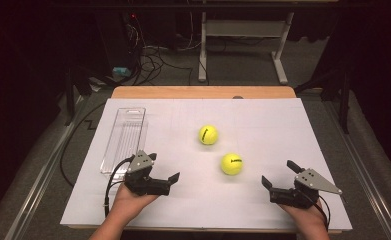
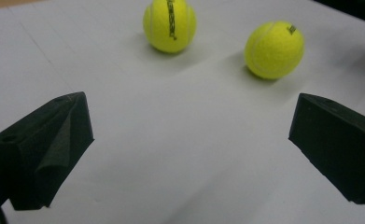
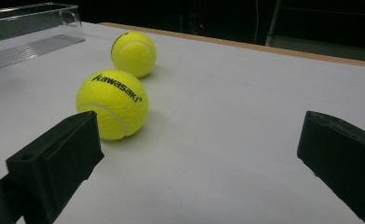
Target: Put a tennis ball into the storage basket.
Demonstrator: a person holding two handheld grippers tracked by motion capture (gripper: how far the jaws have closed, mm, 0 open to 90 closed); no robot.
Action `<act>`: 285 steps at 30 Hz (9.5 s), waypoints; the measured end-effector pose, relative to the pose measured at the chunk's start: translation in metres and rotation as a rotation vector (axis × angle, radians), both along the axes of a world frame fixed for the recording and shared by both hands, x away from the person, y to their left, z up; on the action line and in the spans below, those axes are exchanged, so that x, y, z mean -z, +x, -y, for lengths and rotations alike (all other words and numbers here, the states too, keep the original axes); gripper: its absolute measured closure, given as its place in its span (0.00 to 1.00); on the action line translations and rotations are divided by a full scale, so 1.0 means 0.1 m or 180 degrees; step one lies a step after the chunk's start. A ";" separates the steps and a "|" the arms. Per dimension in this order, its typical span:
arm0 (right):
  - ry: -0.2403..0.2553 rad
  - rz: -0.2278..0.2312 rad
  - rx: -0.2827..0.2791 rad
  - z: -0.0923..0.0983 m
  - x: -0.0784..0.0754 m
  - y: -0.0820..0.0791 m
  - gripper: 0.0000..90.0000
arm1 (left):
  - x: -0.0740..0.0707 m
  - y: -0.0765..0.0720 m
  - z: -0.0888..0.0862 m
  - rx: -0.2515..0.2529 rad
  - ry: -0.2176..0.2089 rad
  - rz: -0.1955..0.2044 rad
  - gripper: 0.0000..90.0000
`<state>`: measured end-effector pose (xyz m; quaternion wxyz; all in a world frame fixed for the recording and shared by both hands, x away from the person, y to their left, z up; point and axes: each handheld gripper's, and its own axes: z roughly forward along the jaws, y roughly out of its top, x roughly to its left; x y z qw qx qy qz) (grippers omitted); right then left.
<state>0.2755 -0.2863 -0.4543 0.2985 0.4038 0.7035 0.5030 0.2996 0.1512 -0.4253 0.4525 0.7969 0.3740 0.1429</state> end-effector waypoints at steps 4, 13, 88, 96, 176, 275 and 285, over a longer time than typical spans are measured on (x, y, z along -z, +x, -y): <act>0.0016 -0.0009 0.0000 0.02 0.00 0.00 0.00 | 0.07 0.08 0.08 0.0055 0.0326 -0.0249 0.00; 0.0034 -0.0031 -0.0016 0.02 0.00 0.00 0.00 | 0.14 0.15 0.24 0.0280 0.0844 -0.0701 0.00; -0.0525 -0.0830 -0.0486 -0.98 0.10 0.72 0.04 | -0.14 0.41 0.55 0.0617 0.1784 -0.1969 0.00; -0.0588 -0.0954 -0.0607 -1.00 0.15 0.75 0.18 | -0.15 0.40 0.58 0.0638 0.1822 -0.1971 0.00; -0.0235 -0.0372 -0.1485 -1.78 0.10 0.01 0.30 | -0.62 0.39 1.06 0.0877 0.1832 -0.1779 0.00; -0.0179 -0.0231 -0.0254 -0.12 0.09 0.04 0.00 | -0.95 1.08 -0.22 -0.0177 0.1736 -0.2108 0.30; -0.0184 -0.0222 -0.0244 -0.09 0.09 0.04 0.00 | -0.99 1.20 -0.58 -0.0460 0.1713 -0.2162 0.30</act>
